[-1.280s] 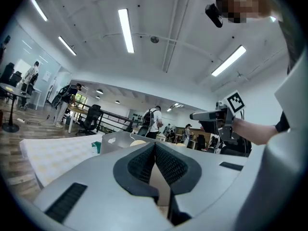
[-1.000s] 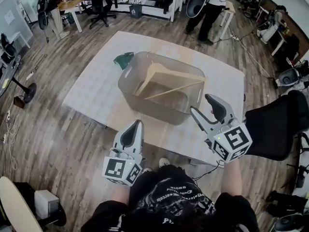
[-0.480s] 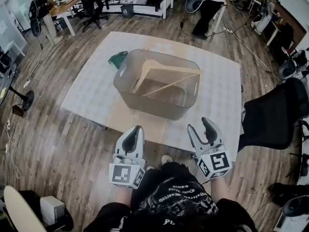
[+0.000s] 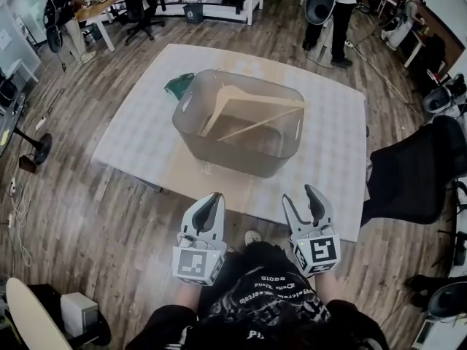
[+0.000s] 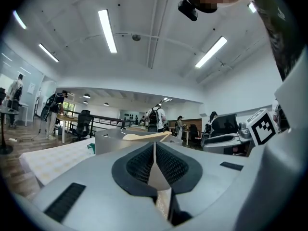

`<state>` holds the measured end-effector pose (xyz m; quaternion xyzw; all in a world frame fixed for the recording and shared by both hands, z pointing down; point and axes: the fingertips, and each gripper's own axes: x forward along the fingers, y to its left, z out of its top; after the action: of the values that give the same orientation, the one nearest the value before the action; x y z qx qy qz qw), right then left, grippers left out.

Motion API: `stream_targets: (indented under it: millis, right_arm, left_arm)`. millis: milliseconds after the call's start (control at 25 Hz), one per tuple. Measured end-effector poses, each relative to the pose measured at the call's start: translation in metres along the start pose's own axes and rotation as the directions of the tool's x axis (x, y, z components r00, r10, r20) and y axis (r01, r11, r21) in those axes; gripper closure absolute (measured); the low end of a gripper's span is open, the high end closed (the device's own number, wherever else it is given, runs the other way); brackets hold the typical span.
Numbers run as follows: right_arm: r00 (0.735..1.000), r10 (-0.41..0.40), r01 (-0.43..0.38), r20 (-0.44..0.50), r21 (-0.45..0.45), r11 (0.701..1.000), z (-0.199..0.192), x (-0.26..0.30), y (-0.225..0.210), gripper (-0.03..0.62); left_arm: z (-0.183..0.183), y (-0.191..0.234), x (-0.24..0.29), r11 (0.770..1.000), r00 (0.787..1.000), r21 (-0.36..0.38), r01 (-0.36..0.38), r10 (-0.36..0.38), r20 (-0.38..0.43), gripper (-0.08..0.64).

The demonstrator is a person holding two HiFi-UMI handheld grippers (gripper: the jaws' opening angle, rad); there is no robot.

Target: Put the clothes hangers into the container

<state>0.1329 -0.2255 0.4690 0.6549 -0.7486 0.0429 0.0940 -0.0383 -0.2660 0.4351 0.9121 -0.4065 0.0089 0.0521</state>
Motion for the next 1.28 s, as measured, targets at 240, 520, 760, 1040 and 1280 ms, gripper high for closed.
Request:
stream_targets:
  millis: [240,520,760,1040,1280]
  right_arm:
    - [0.999,-0.012,0.012,0.047,0.002,1.000,0.006,-0.001,-0.005,0.423]
    - [0.997,-0.014,0.012,0.081,0.017,1.000,0.017,-0.003,0.000,0.540]
    - [0.993,0.012,-0.017,0.113,0.040,0.999,0.018,-0.004,0.001,0.583]
    - [0.996,0.003,-0.005,0.084,0.027,1.000,0.015,0.002,-0.005,0.584]
    - [0.997,0.020,-0.022,0.075,0.029,0.999,0.015,0.007,-0.007,0.584]
  left_arm:
    - [-0.007,-0.002,0.001,1.000,1.000,0.001,-0.001,0.001,0.007,0.538]
    - [-0.005,-0.010,0.001,0.998,0.998,-0.032,0.056,-0.056,0.014,0.538]
    - [-0.006,-0.015,0.001,0.990,0.993,-0.078,0.113,-0.112,0.026,0.540]
    - [-0.006,-0.011,0.004,0.990,0.995,-0.103,0.094,-0.091,0.033,0.540]
    - [-0.003,-0.008,0.007,0.991,0.996,-0.108,0.078,-0.074,0.044,0.540]
